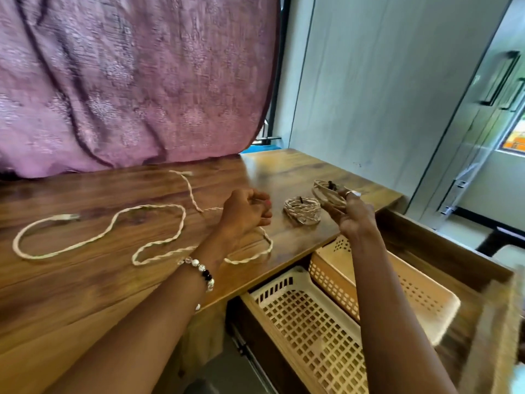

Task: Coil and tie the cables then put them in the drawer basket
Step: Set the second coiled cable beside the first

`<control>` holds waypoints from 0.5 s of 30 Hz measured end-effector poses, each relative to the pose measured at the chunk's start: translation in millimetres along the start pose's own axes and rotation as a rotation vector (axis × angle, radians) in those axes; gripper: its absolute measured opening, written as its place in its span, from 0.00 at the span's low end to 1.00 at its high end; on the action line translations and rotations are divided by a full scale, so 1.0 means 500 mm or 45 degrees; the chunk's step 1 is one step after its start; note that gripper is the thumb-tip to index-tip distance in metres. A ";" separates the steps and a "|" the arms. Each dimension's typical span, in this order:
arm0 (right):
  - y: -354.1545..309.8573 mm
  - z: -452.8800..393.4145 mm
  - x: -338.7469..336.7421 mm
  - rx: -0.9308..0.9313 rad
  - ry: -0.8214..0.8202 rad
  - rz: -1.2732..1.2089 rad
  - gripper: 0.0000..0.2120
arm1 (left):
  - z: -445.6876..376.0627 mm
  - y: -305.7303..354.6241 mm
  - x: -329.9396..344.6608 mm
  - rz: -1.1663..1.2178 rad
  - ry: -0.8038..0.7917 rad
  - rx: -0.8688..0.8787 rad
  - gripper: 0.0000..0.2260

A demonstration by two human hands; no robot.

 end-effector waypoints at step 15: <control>0.003 -0.156 -0.073 -0.244 0.490 0.761 0.22 | -0.067 -0.054 0.081 -0.197 -0.108 0.011 0.06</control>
Point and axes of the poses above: each hand's wrist, its own z-axis away from the middle knuckle, its own x-axis out of the palm, y = z × x, the point moved 7 cm from there along -z, towards the middle knuckle, and after that the axes turned 2 degrees about -y, right-handed, at the moved point
